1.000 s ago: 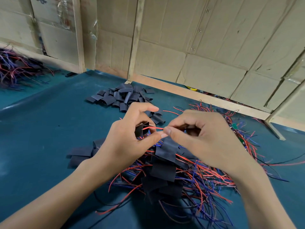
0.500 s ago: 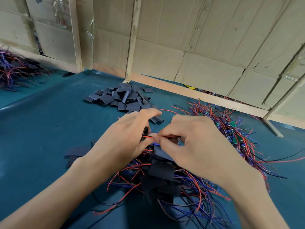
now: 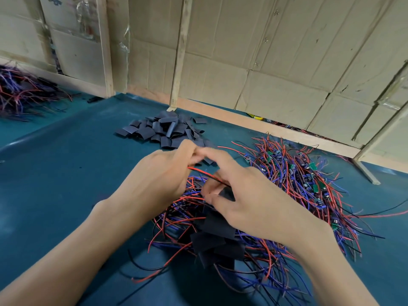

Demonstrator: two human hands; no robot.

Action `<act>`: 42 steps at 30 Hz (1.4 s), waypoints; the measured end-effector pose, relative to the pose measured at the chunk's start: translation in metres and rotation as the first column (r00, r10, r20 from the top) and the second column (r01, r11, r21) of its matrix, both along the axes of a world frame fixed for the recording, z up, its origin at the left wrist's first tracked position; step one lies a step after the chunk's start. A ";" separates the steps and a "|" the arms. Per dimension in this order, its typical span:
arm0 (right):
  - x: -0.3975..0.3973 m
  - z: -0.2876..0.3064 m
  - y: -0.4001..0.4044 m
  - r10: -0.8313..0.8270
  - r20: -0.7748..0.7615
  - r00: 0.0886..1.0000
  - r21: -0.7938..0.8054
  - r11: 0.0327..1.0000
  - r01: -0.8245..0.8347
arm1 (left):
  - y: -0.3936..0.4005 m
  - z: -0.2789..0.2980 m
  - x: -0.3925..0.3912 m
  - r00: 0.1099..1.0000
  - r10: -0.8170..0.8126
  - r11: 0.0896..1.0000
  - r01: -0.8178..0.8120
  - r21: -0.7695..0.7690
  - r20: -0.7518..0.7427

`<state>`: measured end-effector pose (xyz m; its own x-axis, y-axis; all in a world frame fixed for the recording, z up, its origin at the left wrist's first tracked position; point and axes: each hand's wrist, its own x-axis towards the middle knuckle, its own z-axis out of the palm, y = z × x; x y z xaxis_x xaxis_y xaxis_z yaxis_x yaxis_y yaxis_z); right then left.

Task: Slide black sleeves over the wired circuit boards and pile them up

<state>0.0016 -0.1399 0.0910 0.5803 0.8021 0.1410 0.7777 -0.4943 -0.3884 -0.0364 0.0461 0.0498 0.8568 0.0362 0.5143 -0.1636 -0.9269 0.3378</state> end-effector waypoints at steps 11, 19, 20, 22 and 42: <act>0.024 0.020 -0.037 -0.161 -0.349 0.923 0.360 0.887 0.290 | 0.013 -0.004 0.005 0.999 0.008 0.995 -0.013 -0.101 -0.044; 0.022 0.018 -0.031 0.025 -0.495 0.869 0.487 0.836 0.254 | 0.012 -0.006 0.007 1.000 0.016 0.998 -0.016 -0.062 0.008; 0.021 0.019 -0.030 0.048 -0.498 0.866 0.510 0.823 0.249 | 0.013 -0.006 0.007 1.000 0.014 0.999 -0.013 -0.051 0.019; 0.021 0.019 -0.031 0.074 -0.472 0.879 0.532 0.819 0.216 | 0.013 -0.005 0.007 0.999 0.003 1.000 -0.003 -0.014 0.046; 0.006 0.011 -0.012 -0.047 -0.250 0.967 0.415 0.897 0.151 | 0.003 -0.009 0.006 0.984 -0.115 0.991 0.106 0.077 0.135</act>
<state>0.0080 -0.1515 0.1019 0.7113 0.6304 0.3110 0.5979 -0.3100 -0.7391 -0.0306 0.0494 0.0405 0.7738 -0.0944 0.6264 -0.3070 -0.9208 0.2406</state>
